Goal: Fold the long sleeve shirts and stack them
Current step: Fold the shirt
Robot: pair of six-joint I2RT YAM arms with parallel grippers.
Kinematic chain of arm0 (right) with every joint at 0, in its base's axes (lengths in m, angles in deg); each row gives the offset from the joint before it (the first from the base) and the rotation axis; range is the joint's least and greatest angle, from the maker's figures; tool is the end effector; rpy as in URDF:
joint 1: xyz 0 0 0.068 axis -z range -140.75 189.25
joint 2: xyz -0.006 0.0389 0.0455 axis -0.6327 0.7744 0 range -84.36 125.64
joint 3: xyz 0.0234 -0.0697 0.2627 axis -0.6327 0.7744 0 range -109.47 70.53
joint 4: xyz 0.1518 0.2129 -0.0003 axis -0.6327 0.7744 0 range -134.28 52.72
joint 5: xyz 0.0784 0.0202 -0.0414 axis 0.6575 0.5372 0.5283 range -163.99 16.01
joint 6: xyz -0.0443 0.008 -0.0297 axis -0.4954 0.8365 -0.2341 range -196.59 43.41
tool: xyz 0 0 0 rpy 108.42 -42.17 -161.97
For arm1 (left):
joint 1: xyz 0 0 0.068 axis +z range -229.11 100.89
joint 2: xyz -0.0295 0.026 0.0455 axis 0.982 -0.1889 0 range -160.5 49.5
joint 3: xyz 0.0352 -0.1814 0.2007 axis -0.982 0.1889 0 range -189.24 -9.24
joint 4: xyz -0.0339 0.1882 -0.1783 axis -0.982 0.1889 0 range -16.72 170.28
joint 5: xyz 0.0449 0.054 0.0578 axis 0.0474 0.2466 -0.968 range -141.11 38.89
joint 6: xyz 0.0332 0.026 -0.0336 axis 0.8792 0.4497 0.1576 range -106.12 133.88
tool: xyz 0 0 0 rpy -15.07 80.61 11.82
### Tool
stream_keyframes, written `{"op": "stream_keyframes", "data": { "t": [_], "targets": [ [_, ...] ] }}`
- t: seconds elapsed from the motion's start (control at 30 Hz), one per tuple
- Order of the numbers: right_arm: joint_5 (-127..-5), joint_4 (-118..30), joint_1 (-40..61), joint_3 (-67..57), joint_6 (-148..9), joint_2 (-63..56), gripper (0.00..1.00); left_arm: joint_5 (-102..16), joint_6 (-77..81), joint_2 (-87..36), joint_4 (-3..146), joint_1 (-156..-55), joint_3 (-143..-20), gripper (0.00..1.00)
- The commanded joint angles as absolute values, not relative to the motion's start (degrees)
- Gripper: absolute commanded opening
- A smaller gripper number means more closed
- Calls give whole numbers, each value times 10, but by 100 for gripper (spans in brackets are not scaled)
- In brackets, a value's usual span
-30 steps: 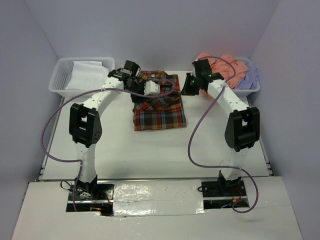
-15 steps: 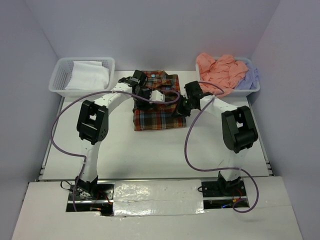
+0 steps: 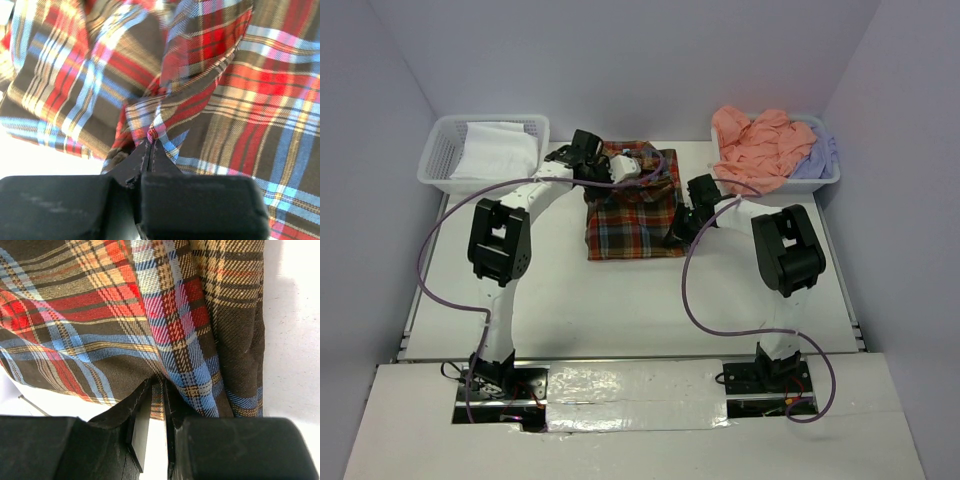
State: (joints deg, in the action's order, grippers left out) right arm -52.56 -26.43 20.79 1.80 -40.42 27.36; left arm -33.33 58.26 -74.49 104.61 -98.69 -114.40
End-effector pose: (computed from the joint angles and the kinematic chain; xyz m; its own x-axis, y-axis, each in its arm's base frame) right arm 0.3658 0.1359 0.1421 -0.9423 0.2646 -0.2051 0.1146 0.8305 0.5452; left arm 0.4560 -0.1737 0.2272 -0.1649 0.7656 -0.6219 0.8658 0.4143 0.2805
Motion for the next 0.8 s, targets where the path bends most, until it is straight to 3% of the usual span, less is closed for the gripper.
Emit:
{"op": "stream_keyframes", "data": {
  "t": [0.0,0.1,0.27,0.5,0.67,0.77],
  "targets": [
    [-548,-268,206,29,-412,281,23,-356,489,-754,1002,-959,-1172,0],
    [-553,-266,206,31,-415,284,22,-368,444,-770,996,-943,-1194,6],
    [-558,-263,207,40,-415,285,21,-384,413,-774,970,-934,-1193,26],
    [-570,-253,205,51,-426,277,21,-460,418,-788,933,-934,-1213,37],
    [-582,-247,205,49,-442,267,21,-506,435,-794,918,-934,-1229,54],
    [-573,-242,204,37,-465,252,23,-509,441,-791,924,-934,-1243,56]
  ]
}}
